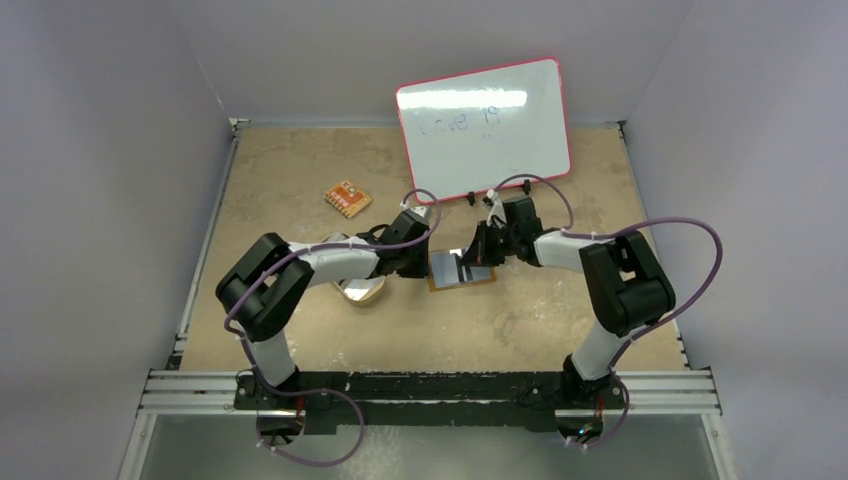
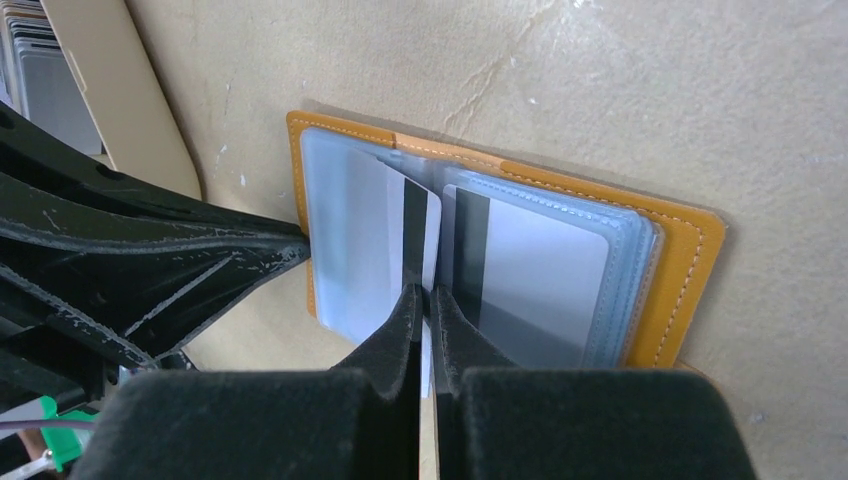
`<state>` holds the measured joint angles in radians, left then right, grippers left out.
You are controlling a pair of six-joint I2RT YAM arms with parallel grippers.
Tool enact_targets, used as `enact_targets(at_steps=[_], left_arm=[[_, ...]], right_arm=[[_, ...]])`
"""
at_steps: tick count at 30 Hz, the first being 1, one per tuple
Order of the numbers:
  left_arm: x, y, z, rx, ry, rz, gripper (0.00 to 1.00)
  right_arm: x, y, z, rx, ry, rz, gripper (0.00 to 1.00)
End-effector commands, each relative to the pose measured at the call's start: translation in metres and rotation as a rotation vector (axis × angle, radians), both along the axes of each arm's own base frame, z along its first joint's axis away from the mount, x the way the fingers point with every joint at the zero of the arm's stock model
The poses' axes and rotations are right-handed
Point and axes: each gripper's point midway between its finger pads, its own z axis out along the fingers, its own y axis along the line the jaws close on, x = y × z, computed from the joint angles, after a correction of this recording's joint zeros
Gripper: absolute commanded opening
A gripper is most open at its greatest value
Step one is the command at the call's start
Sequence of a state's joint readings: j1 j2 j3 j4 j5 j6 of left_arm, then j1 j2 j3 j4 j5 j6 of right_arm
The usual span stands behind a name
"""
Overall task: Put the credit cards into the card holder
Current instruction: Insert the credit card into the card holder.
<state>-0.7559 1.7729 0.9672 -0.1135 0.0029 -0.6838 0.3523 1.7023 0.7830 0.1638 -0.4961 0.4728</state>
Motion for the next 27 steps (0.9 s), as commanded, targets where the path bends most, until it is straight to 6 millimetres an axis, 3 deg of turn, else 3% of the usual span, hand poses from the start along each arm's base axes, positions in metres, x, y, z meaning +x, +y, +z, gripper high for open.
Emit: enact_targets(at_steps=[1,5,15,20,27], left_arm=[[0.0,0.015,-0.018,0.098,0.005,0.0,0.04],[0.0,0.013,-0.018,0.087,0.011,-0.001,0.04],[-0.001,0.005,-0.013,0.036,0.015,0.003,0.03],[-0.001,0.005,-0.013,0.038,0.014,0.003,0.03],[-0.001,0.01,-0.015,0.061,0.012,0.006,0.03]], right_arm=[[-0.002,-0.004,-0.015,-0.046,0.027,0.027,0.0],[-0.001,-0.003,-0.016,-0.036,0.033,0.002,0.0],[-0.01,0.025,-0.019,0.028,0.06,0.018,0.0],[-0.017,0.019,-0.012,-0.006,0.066,0.016,0.15],[-0.007,-0.007,0.015,-0.121,-0.018,-0.069,0.37]])
